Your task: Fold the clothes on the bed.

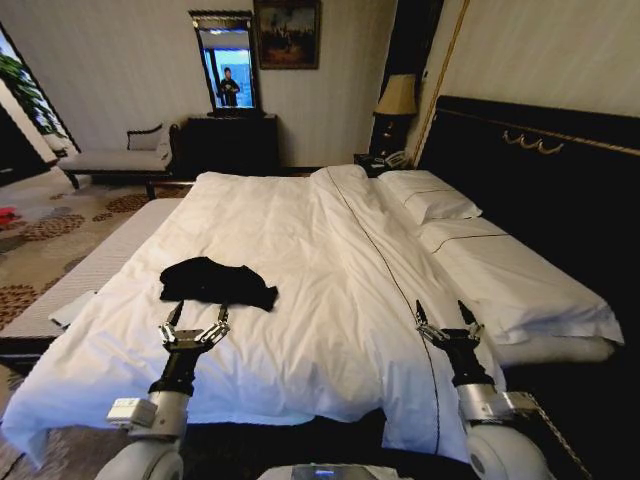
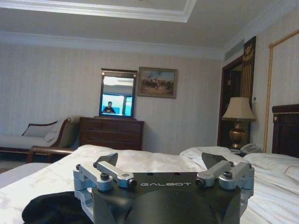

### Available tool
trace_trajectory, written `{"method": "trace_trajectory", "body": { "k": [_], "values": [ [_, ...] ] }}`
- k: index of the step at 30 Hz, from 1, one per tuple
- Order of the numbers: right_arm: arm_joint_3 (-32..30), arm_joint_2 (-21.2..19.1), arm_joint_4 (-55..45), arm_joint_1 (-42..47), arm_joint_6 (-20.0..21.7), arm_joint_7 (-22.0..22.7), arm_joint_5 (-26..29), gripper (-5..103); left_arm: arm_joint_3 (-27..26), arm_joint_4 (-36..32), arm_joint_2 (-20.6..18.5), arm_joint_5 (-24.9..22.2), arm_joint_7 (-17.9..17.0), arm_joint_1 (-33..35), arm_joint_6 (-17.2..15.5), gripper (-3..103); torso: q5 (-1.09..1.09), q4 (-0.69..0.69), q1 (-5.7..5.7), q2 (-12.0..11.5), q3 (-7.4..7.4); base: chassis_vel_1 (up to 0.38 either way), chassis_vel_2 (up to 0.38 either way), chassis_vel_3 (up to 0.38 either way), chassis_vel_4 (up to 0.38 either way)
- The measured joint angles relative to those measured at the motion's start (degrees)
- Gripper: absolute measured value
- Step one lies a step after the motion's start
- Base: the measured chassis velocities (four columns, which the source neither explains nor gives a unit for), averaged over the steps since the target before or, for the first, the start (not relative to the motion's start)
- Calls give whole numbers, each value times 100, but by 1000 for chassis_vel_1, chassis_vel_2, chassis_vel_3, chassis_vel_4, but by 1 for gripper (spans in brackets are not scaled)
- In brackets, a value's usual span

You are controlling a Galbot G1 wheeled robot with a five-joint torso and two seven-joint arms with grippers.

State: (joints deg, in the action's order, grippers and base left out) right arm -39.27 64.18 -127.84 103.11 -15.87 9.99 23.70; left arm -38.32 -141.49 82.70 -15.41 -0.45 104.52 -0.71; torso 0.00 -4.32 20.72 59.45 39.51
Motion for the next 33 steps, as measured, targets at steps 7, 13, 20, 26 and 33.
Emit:
{"method": "trace_trajectory", "body": {
  "k": [7, 13, 20, 26, 33],
  "values": [
    [4, -13, 5, -7, 3, -1, -1, 100, 5, 4, 3, 2, 1, -8, -3, 100, 0, 0, 0, 0, 0, 26, 83, -34, -87],
    [2, 17, 4, -2, 4, -1, -17, 100, 2, 3, 0, 4, 1, -4, -4, 100, 0, -1, 0, 0, 0, 45, 88, -49, -92],
    [-4, 39, -11, 27, 4, -1, -41, 100, 2, -8, -6, 4, 2, 11, -4, 100, 0, 0, 0, 0, 0, 52, 93, -46, -84],
    [-2, 75, -17, 45, 4, -5, -75, 100, 3, -21, -13, 4, 2, 23, -4, 100, 0, 0, 0, 0, 0, 61, 100, -50, -102],
    [4, 108, -21, 73, -3, -10, -117, 100, -3, -45, -24, 7, 2, 47, -2, 100, 0, 0, 0, 0, 0, 53, 104, -49, -109]
  ]
}}
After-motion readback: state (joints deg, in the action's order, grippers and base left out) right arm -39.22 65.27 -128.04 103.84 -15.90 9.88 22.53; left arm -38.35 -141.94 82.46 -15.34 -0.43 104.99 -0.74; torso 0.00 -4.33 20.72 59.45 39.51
